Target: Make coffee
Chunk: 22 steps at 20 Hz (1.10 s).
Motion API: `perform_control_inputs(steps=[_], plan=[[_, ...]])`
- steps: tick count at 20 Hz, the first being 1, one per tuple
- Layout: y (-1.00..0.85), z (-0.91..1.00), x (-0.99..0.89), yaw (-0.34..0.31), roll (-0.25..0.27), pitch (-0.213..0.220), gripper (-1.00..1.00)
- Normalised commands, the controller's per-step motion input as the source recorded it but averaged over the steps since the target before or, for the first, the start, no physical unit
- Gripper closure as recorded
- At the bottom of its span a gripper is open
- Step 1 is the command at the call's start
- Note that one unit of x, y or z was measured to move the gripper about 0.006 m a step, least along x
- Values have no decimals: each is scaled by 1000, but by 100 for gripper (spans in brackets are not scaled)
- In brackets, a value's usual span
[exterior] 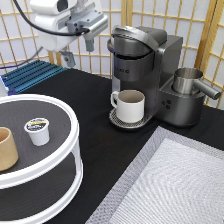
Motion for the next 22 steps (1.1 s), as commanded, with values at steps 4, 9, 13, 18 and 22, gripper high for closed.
perform_control_inputs(steps=[4,9,13,18,22], plan=[[0,441,759,-120,131,56,-100],[1,129,685,-148,159,34,-100],[164,1,557,-145,129,17,-100],[391,170,388,-151,67,22,-100],[481,201,183,-147,36,0,-100]])
